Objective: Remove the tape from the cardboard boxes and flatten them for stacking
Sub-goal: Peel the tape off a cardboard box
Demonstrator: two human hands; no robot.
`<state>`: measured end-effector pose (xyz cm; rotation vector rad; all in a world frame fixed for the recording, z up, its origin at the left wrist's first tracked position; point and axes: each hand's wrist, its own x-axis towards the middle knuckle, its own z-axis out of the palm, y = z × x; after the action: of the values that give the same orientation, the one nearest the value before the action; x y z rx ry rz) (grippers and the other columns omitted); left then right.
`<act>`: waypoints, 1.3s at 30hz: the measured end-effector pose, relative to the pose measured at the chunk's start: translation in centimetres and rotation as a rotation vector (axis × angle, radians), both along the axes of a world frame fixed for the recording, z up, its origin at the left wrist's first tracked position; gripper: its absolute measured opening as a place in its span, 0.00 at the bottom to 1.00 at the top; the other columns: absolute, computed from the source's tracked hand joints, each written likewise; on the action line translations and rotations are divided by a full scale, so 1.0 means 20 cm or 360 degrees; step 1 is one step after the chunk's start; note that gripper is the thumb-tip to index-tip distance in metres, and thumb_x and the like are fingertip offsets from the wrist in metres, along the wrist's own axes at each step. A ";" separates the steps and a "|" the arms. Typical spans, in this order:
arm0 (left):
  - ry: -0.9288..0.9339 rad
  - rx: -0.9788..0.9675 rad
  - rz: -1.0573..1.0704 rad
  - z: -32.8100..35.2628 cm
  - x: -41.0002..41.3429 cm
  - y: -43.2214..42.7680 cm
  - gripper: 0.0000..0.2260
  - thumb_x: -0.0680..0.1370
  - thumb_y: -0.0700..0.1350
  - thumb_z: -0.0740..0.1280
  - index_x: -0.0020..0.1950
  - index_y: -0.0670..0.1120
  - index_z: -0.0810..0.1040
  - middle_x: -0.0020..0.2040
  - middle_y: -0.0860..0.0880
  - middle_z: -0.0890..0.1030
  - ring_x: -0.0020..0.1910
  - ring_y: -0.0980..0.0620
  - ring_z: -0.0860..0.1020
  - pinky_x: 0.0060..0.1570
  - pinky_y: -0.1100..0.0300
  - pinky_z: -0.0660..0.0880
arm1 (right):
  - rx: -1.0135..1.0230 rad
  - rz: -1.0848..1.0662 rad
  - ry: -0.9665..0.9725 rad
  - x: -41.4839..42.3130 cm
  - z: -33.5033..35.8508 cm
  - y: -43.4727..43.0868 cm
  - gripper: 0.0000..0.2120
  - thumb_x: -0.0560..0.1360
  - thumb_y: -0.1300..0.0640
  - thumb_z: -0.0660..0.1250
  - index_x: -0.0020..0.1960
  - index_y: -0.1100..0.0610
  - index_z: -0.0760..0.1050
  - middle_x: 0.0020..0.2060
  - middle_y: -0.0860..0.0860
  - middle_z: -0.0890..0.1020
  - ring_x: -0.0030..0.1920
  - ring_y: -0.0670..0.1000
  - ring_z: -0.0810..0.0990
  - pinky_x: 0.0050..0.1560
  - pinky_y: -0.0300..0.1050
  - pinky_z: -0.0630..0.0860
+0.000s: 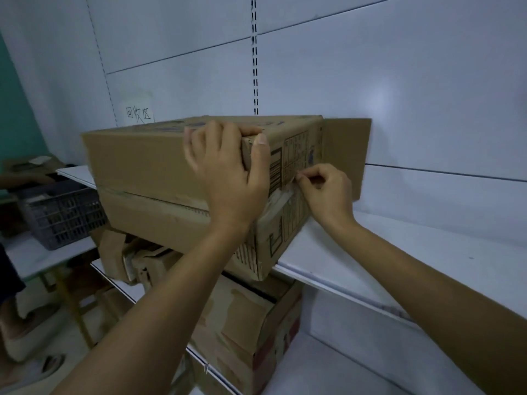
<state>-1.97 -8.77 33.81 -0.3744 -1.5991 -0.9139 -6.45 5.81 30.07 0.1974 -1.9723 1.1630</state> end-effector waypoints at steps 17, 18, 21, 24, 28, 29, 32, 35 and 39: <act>-0.0005 -0.0094 0.0066 0.02 -0.07 0.06 0.15 0.77 0.52 0.55 0.45 0.45 0.77 0.44 0.53 0.72 0.50 0.56 0.67 0.64 0.39 0.61 | -0.0440 0.0456 -0.0150 -0.07 -0.18 0.03 0.26 0.75 0.62 0.66 0.71 0.51 0.62 0.55 0.48 0.74 0.49 0.38 0.75 0.47 0.30 0.73; -0.0003 -0.0090 0.0067 0.02 -0.07 0.06 0.15 0.77 0.52 0.55 0.45 0.45 0.77 0.44 0.53 0.72 0.50 0.57 0.66 0.64 0.39 0.61 | -0.0389 0.0516 -0.0176 -0.07 -0.18 0.03 0.29 0.76 0.63 0.65 0.74 0.51 0.60 0.61 0.49 0.72 0.57 0.42 0.74 0.54 0.31 0.73; -0.0008 -0.0091 0.0073 0.02 -0.08 0.06 0.15 0.77 0.53 0.55 0.46 0.45 0.77 0.44 0.52 0.72 0.51 0.54 0.68 0.64 0.39 0.62 | -0.0343 0.0593 -0.0103 -0.04 -0.18 0.01 0.25 0.77 0.64 0.64 0.72 0.52 0.66 0.64 0.51 0.72 0.64 0.45 0.71 0.61 0.27 0.68; -0.0007 -0.0094 0.0079 0.02 -0.08 0.06 0.15 0.77 0.53 0.55 0.47 0.45 0.78 0.45 0.52 0.72 0.53 0.51 0.70 0.64 0.38 0.62 | -0.0556 0.0596 -0.0017 -0.03 -0.15 0.01 0.16 0.76 0.59 0.68 0.62 0.52 0.76 0.57 0.48 0.80 0.58 0.43 0.77 0.59 0.34 0.73; 0.0000 -0.0085 0.0078 0.02 -0.08 0.06 0.14 0.77 0.52 0.55 0.46 0.46 0.77 0.45 0.53 0.72 0.52 0.57 0.66 0.64 0.39 0.61 | -0.0836 0.0582 -0.0142 -0.08 -0.07 0.03 0.06 0.74 0.60 0.69 0.47 0.50 0.81 0.44 0.46 0.83 0.48 0.44 0.81 0.49 0.38 0.78; -0.0001 -0.0088 0.0083 0.02 -0.08 0.06 0.14 0.77 0.52 0.56 0.47 0.46 0.77 0.45 0.53 0.72 0.52 0.57 0.66 0.64 0.39 0.61 | -0.0955 0.0626 -0.0219 -0.10 -0.05 0.04 0.05 0.75 0.61 0.69 0.44 0.51 0.81 0.42 0.47 0.83 0.46 0.45 0.81 0.46 0.38 0.78; -0.0007 -0.0099 0.0084 0.02 -0.08 0.06 0.14 0.77 0.52 0.56 0.47 0.46 0.77 0.45 0.53 0.72 0.52 0.57 0.67 0.64 0.39 0.61 | -0.1325 0.0721 -0.0345 -0.11 -0.04 0.08 0.05 0.76 0.61 0.65 0.44 0.55 0.78 0.38 0.50 0.81 0.41 0.47 0.79 0.39 0.40 0.77; -0.0017 -0.0107 0.0092 0.02 -0.07 0.06 0.14 0.77 0.52 0.56 0.47 0.46 0.77 0.45 0.53 0.72 0.53 0.51 0.70 0.65 0.40 0.61 | -0.0953 0.0591 -0.0452 -0.09 -0.11 0.12 0.18 0.77 0.62 0.63 0.64 0.49 0.73 0.55 0.49 0.80 0.55 0.48 0.78 0.56 0.42 0.75; -0.0021 -0.0104 0.0090 0.02 -0.06 0.06 0.14 0.77 0.52 0.56 0.47 0.45 0.77 0.45 0.53 0.71 0.53 0.51 0.70 0.65 0.39 0.60 | -0.0423 0.0696 -0.0335 -0.03 -0.17 0.06 0.24 0.77 0.66 0.63 0.72 0.53 0.66 0.65 0.48 0.74 0.66 0.47 0.71 0.65 0.36 0.69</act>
<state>-3.21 -7.52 34.21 -0.3674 -1.6467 -0.8238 -7.15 6.95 26.57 0.3944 -1.9837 1.7766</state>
